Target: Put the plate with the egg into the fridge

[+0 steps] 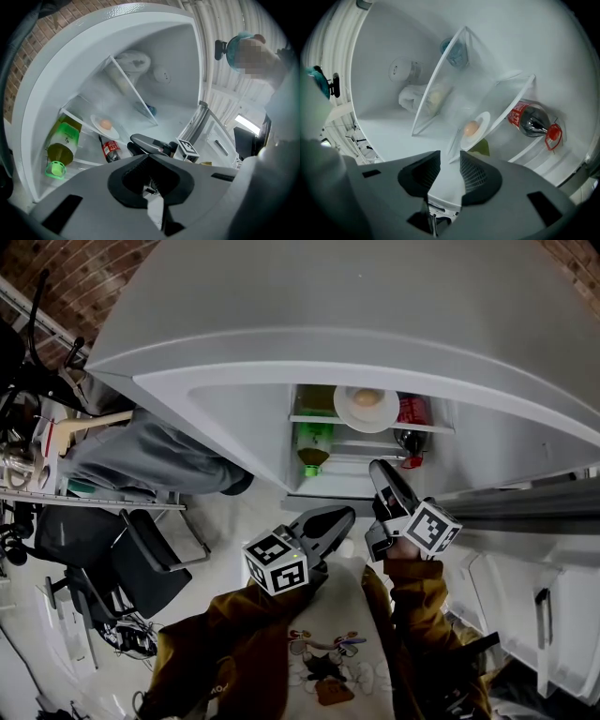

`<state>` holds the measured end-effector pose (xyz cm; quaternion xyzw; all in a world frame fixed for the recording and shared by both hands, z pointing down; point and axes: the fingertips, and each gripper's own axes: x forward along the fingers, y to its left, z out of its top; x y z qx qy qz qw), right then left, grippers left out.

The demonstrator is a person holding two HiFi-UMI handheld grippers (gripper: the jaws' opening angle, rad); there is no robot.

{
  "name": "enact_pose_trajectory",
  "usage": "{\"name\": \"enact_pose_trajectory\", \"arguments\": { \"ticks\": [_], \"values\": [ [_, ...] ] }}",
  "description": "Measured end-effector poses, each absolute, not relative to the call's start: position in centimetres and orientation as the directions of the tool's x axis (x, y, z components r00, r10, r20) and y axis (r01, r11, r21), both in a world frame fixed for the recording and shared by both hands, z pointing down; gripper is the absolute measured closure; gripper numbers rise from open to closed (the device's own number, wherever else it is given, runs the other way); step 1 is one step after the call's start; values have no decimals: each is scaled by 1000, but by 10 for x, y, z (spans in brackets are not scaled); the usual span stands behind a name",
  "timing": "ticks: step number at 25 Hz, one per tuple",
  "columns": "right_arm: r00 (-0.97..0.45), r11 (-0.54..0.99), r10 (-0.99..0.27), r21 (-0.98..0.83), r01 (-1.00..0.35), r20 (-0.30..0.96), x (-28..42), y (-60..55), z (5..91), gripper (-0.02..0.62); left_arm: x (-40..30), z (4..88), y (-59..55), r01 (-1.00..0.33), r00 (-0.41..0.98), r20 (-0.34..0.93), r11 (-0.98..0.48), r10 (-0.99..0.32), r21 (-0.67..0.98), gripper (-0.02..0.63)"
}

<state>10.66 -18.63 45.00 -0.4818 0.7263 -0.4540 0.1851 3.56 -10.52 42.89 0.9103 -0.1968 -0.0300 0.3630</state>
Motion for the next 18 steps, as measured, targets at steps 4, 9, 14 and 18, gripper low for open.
{"name": "enact_pose_trajectory", "arguments": {
  "ticks": [4, 9, 14, 18],
  "values": [
    [-451, 135, -879, -824, -550, 157, 111, -177, 445, 483, 38, 430, -105, -332, 923, 89, -659, -374, 675, 601],
    [-428, 154, -895, -816, -557, 123, 117, -166, 437, 505, 41, 429, -104, -322, 928, 88, -662, -362, 677, 600],
    [-403, 165, -910, -811, -561, 94, 120, -150, 433, 528, 42, 429, -104, -320, 929, 89, -661, -358, 679, 600],
    [-374, 166, -922, -777, -607, 95, 123, -136, 438, 568, 43, 429, -103, -319, 930, 91, -660, -356, 680, 601]
  ]
}}
